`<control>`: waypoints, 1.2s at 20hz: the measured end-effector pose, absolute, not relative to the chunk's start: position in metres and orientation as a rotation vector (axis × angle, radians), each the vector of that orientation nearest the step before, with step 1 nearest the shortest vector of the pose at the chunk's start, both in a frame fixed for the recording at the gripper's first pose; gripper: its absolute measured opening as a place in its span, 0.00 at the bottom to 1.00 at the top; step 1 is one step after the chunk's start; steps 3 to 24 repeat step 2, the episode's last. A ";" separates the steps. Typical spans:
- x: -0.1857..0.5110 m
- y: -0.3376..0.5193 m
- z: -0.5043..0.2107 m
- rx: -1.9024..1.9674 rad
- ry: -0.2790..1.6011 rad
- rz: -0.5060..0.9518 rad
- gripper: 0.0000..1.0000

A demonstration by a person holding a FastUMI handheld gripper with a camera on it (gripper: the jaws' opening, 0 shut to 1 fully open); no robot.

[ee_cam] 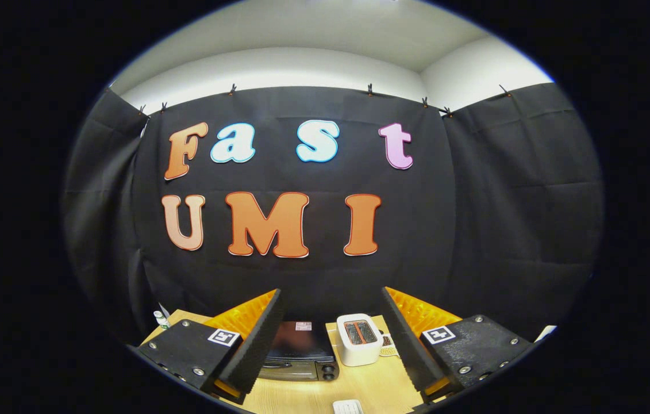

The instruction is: Open the toaster oven, put the food inside, and close the toaster oven door.

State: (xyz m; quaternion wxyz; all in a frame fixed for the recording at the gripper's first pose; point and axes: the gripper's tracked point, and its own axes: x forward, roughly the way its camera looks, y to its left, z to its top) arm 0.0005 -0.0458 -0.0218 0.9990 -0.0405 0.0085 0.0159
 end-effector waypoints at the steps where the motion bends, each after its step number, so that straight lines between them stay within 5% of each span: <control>1: 0.001 -0.045 -0.023 -0.082 0.021 0.033 1.00; 24: 0.001 -0.046 -0.024 -0.081 0.024 0.033 1.00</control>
